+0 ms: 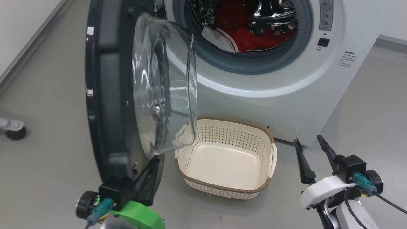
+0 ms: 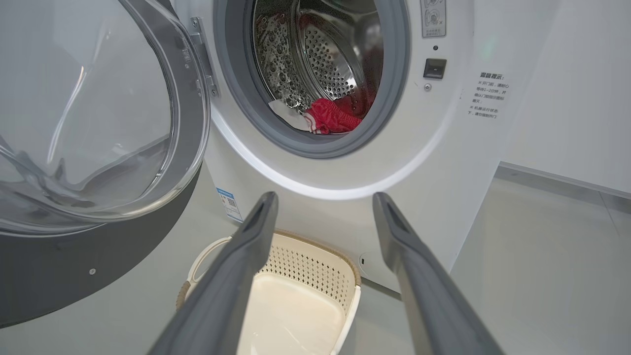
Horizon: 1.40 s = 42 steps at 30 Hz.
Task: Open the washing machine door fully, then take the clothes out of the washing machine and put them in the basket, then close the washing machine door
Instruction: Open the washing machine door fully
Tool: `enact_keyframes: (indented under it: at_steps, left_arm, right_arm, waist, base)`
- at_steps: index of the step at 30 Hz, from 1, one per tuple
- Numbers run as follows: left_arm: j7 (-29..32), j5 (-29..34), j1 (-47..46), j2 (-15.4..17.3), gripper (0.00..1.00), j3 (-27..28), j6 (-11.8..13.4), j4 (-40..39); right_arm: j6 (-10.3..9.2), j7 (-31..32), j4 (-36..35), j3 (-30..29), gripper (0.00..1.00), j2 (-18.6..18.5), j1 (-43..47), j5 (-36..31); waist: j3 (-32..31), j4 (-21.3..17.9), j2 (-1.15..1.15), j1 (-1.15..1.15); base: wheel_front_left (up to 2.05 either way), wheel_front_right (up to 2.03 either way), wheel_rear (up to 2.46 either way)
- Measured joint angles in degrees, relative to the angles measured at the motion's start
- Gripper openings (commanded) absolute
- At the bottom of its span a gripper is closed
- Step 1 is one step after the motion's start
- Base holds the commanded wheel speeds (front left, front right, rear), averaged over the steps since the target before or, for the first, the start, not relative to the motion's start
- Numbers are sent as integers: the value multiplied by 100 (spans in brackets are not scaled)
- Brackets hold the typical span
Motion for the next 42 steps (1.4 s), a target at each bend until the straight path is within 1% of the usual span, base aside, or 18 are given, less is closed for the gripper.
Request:
enact_keyframes:
  at_steps: [4, 7, 12, 23, 33, 34, 42]
  left_arm:
    - [-58, 3, 15, 27, 0, 270, 113, -11]
    - [-101, 3, 15, 83, 0, 480, 143, -40]
    - [-160, 4, 16, 83, 0, 751, 149, -64]
    - [-428, -29, 14, 157, 0, 1637, 193, -18]
    - [-716, -102, -126, 283, 0, 2264, 193, 268]
    - [-811, -162, -250, 290, 0, 2407, 193, 407]
    - [-966, -311, -536, 366, 0, 2848, 194, 800]
  right_arm:
    - [14, 0, 2, 2, 100, 4, -1, -35]
    - [14, 0, 2, 1, 100, 5, -1, -41]
    - [15, 0, 1, -22, 100, 7, -4, -58]
    - [48, 0, -15, -38, 100, 12, -58, -122]
    - [74, 0, -66, -86, 100, 9, -203, -137]
    - [75, 0, -70, -113, 100, -12, -213, -186]
    - [92, 0, -101, -147, 100, -41, -344, -233]
  waist:
    - [15, 54, 0, 0]
    - [21, 76, 0, 0]
    - [38, 112, 0, 0]
    - [132, 139, 0, 0]
    - [335, 37, 0, 0]
    - [416, 12, 0, 0]
    - [609, -52, 0, 0]
  base:
    - [0, 0, 0]
    - [0, 0, 0]
    - [0, 0, 0]
    - [0, 0, 0]
    - [0, 0, 0]
    - [0, 0, 0]
    - [0, 0, 0]
